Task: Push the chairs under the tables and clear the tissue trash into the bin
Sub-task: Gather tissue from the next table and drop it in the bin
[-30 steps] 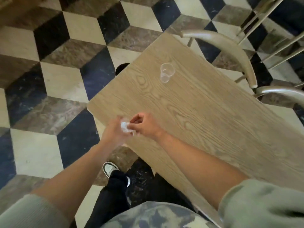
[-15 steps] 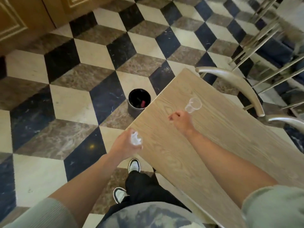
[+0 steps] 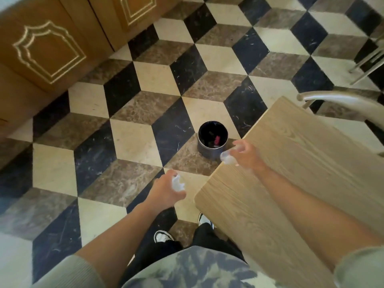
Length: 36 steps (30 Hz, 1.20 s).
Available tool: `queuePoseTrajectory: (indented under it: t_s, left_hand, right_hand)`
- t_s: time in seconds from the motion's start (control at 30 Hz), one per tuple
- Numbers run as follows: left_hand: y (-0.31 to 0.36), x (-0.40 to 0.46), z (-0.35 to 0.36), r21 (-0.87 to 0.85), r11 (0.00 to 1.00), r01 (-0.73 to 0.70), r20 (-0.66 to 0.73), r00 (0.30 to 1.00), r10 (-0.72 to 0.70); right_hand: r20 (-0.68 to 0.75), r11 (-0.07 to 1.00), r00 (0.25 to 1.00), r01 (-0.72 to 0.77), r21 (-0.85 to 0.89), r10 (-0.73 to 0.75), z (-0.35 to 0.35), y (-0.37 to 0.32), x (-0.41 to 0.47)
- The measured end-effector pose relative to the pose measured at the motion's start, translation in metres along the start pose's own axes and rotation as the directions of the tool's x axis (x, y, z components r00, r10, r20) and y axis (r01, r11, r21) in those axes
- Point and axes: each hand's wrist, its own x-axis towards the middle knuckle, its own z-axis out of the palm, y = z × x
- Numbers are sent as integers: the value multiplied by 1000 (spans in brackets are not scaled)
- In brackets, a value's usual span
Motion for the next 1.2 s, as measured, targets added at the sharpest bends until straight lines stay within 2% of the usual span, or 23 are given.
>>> queuePoseTrajectory:
  t_s: [0.03,0.1,0.2,0.33,0.43,0.57,0.7,0.83,0.9,0.93,0.97,1.03,1.07,1.1,1.13,1.2]
  left_hand:
    - [-5,2,-7,14,1000,6,11,1000,-6]
    - [-18,8,-19,10,1000,15,43,999,-16]
    - [-39,18,-39,36,999,29,75,997,-31]
    - [-78,39,-68,-26,998,-49,105,993,52]
    - [-98,53,-96,-59,991,-124,126,983,131]
    - [-100,74,-118,-91,966,-244,147,956,255]
    - [-89,90,-129,-36,907,-421,240,877,416]
    - [-72,103,-128,102,854,-510,383,812,440]
    - [-53,113,-123,231,779,-583,383,791,478]
    - [-43,116,-122,319,721,-615,384,779,495]
    - [-27,118,-120,428,618,-660,396,751,528]
    - [6,126,-113,627,338,-702,418,669,614]
    - [20,131,-113,678,237,-695,425,635,646]
    - [32,135,-113,702,182,-689,443,622,645]
    - [45,144,-112,711,159,-685,462,626,628]
    - [63,165,-112,703,208,-680,474,666,576]
  right_hand:
    - [146,999,989,27,47,-33,25,-17,-7]
    - [349,989,927,147,4,-139,75,-44,-23]
    - [447,960,869,272,-71,-213,142,-75,-40]
    - [442,968,881,231,-95,-167,200,-104,-39]
    - [354,990,929,135,-50,-109,229,-130,-40]
    - [291,1000,957,14,-7,-12,259,-151,-42]
    - [182,990,982,-66,121,44,258,-164,-52]
    - [141,966,971,-212,150,191,242,-159,-49]
    - [150,889,929,-368,272,339,234,-155,-43]
    - [160,799,896,-442,408,414,229,-155,-41]
    - [177,677,867,-478,559,466,222,-152,-39]
    - [208,435,842,-449,780,497,204,-146,-35]
    - [221,338,836,-425,839,502,198,-143,-27]
    - [216,272,836,-391,879,504,193,-142,-19]
    - [195,268,833,-374,888,517,186,-141,-5]
    - [120,397,847,-362,843,517,178,-138,25]
